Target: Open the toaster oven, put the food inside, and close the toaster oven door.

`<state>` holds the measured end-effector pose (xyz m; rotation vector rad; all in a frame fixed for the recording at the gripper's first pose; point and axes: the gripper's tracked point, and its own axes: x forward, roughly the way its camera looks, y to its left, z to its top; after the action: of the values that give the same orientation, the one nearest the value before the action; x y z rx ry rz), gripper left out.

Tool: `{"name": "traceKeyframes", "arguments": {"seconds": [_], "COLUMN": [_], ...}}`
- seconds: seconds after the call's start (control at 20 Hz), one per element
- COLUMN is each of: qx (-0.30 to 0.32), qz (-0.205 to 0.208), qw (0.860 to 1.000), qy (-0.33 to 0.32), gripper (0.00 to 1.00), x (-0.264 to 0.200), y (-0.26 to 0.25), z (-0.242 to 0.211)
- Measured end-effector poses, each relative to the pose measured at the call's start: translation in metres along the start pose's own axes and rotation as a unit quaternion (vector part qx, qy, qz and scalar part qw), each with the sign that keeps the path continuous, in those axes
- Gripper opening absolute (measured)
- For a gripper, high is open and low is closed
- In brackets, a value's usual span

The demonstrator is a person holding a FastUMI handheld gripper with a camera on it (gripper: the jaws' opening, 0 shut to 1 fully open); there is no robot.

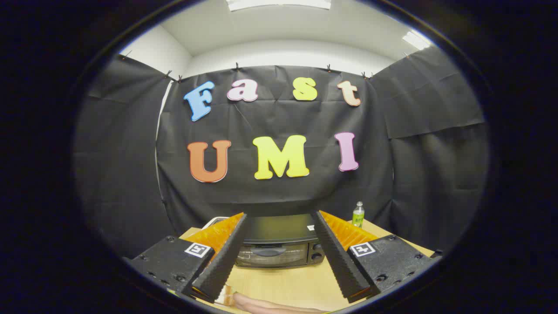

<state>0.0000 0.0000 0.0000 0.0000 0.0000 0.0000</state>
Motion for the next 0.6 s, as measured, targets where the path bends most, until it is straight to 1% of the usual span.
{"name": "traceKeyframes", "arguments": {"seconds": [0.2, 0.45, 0.6], "qx": [0.001, -0.004, -0.016], "qz": [-0.001, 0.026, 0.034], "qw": [1.0, 0.999, 0.999], "qy": [0.009, 0.023, 0.011], "gripper": [1.0, 1.0, 1.0], "x": [0.015, 0.032, 0.047], "y": [-0.001, 0.01, 0.015], "z": [-0.009, -0.024, -0.025]}}
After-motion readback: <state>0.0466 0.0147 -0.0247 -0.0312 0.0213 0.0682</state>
